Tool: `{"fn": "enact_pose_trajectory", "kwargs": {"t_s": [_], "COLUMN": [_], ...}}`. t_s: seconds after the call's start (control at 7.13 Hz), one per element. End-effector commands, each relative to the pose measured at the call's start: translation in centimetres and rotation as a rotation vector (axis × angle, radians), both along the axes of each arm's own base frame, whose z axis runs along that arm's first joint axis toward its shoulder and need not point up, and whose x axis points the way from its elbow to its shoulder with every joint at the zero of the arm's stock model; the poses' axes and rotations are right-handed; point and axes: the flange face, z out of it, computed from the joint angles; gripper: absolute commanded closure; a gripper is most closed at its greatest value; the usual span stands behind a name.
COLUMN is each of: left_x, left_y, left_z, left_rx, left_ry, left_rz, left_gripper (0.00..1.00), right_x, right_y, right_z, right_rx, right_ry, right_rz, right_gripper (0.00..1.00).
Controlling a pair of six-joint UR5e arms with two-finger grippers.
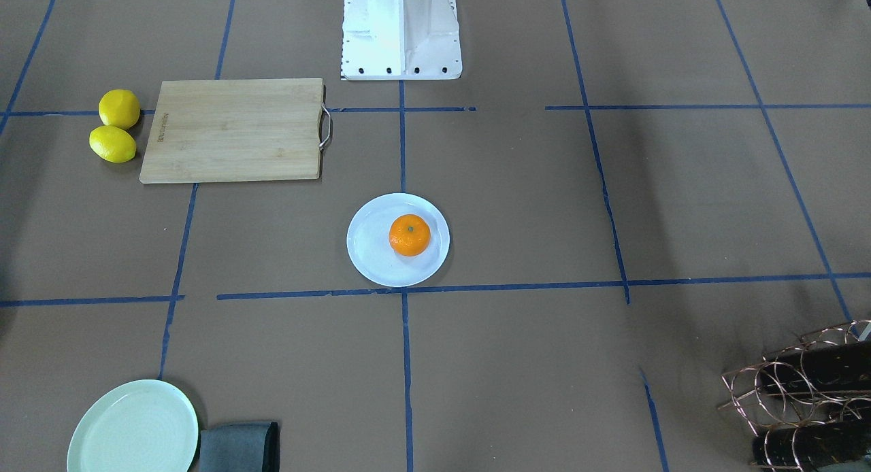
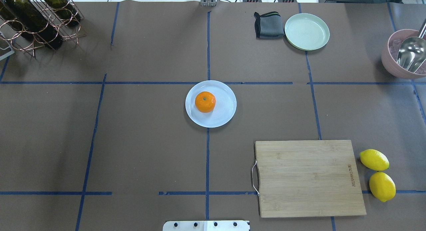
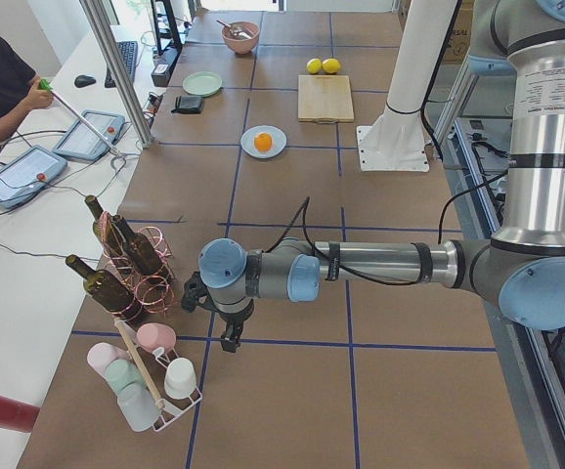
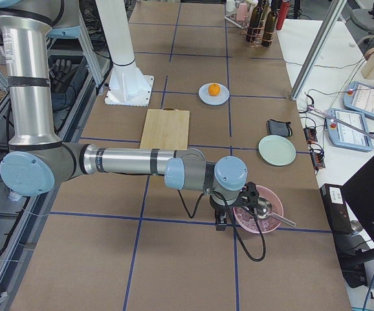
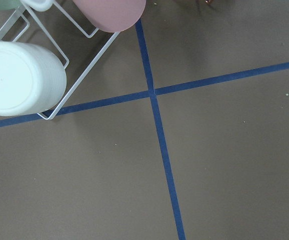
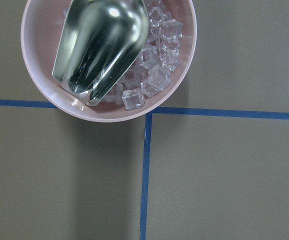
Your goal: Pick orange to plate
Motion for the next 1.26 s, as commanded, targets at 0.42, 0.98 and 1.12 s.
{"fn": "enact_pose_trajectory", "kwargs": {"t_s": [0.42, 0.98, 1.12], "left_x": [0.01, -0.01, -0.01], "left_y": [-0.1, -0.25, -0.17], "left_z": [-0.08, -0.15, 0.0], "left_rx": [-0.111, -0.108, -0.111], "left_ry": [0.005, 0.002, 0.002], "left_rz": [-0.107, -0.108, -0.108], "left_gripper": [0.0, 0.0, 0.0], "right_x": [0.0, 0.0, 0.0], "right_y": [0.0, 0.03, 0.05], "right_z": [0.0, 0.29, 0.44], "right_rx": [0.0, -0.005, -0.008], "right_ry": [0.0, 0.0, 0.0], "right_rz": [0.0, 0.0, 0.0], "right_gripper": [0.0, 0.0, 0.0]}}
